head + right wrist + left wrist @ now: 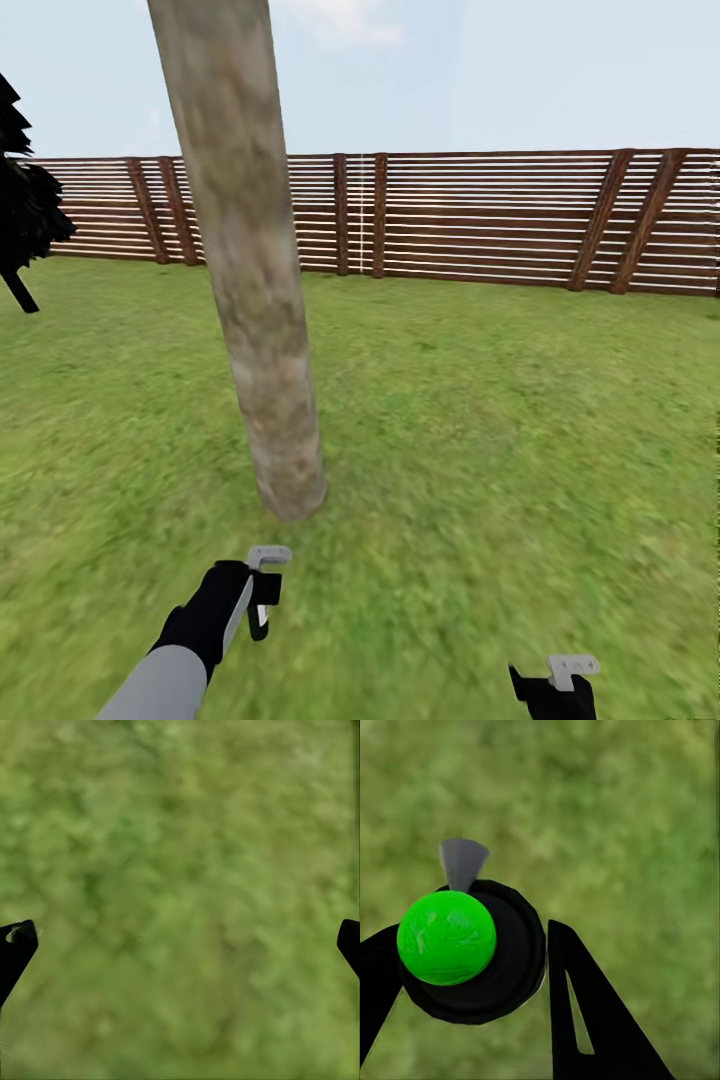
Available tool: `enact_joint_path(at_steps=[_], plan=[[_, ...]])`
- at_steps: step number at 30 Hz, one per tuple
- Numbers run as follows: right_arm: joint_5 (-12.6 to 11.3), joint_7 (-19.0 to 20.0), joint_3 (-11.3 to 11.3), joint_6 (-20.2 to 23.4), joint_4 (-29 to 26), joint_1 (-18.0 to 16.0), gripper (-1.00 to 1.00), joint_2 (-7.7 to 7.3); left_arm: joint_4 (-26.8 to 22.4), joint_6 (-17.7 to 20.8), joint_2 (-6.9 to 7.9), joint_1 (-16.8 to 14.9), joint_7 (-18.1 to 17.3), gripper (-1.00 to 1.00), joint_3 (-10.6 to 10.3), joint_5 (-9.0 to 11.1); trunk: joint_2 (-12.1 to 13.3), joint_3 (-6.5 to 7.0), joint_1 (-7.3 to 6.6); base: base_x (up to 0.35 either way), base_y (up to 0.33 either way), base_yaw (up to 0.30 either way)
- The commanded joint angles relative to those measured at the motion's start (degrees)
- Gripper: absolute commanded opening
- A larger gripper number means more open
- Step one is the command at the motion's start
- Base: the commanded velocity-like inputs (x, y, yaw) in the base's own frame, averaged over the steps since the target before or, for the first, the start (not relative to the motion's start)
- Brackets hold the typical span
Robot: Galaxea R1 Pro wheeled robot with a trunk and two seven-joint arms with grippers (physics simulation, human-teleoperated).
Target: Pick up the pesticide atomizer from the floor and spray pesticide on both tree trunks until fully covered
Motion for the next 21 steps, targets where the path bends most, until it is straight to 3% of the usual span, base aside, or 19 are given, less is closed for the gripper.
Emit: enact_joint_path(at_steps=[1,6,11,14,18,21], plan=[[0.0,-0.03,0.0,0.0,0.0,0.0,1.0,0.0,-0.03,0.0,0.01,0.08,-0.01,-1.0,0.0,-0.01,0.0,0.0,0.0,0.087,0.063,-0.087],[0.02,0.01,0.0,0.0,0.01,0.0,1.0,0.08,-0.26,0.0,-0.64,-0.36,0.02,-1.0,-0.27,0.05,0.0,0.0,0.0,0.018,0.013,-0.018],[0.05,0.04,0.0,0.0,0.01,0.0,1.0,0.09,-0.36,0.02,-2.44,-3.31,-0.01,-1.0,-0.35,0.13,0.0,0.0,0.0,0.0,0.0,0.0],[0.08,0.04,0.0,0.0,0.01,0.0,1.0,0.09,-0.37,0.08,-2.74,-5.08,-0.01,-1.0,-0.4,0.17,0.0,0.0,0.0,0.0,0.0,0.0],[0.09,0.04,0.0,0.0,0.01,0.0,1.0,0.09,-0.32,0.47,-2.03,-6.09,0.19,-1.0,-0.34,0.02,0.0,0.0,0.0,0.0,0.0,0.0],[0.09,0.04,0.0,0.0,0.01,0.0,1.0,0.09,-0.36,3.23,-0.69,-6.0,0.44,-1.0,-0.14,-0.11,0.0,0.0,0.0,0.0,0.0,-0.002]])
